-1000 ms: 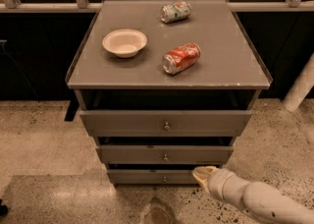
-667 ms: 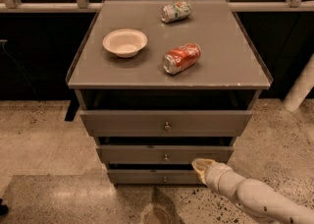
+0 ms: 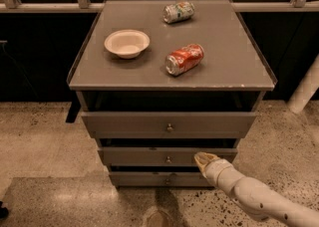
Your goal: Open middle drawer
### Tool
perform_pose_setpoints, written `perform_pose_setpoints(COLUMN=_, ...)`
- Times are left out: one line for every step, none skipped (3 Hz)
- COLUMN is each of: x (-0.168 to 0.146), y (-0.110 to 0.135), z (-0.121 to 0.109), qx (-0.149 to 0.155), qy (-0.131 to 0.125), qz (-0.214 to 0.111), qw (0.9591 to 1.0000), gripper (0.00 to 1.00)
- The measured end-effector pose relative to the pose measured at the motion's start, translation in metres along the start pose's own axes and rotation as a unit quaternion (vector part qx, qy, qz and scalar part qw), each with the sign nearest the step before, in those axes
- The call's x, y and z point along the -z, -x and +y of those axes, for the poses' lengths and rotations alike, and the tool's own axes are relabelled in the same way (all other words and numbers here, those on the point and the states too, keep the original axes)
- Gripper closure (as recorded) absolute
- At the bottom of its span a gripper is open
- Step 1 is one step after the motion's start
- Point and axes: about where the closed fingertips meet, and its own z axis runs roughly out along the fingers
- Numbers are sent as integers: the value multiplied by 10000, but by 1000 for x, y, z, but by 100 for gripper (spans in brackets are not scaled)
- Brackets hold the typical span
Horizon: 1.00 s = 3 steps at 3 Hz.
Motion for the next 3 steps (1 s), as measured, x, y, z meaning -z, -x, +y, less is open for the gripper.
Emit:
perform_pose_setpoints(x=-17, y=4, z=-9, qx=-15, qy=-72, qz=-117, qw=9999, gripper=100)
perform_pose_setpoints(x=-81, y=19, z=-41, qx=179, qy=-426, qz=-287, qw=9985, gripper=100)
perform_pose_setpoints(x=-84, y=21, z=-41, qx=192, qy=-419, qz=-297, qw=9985, gripper=100)
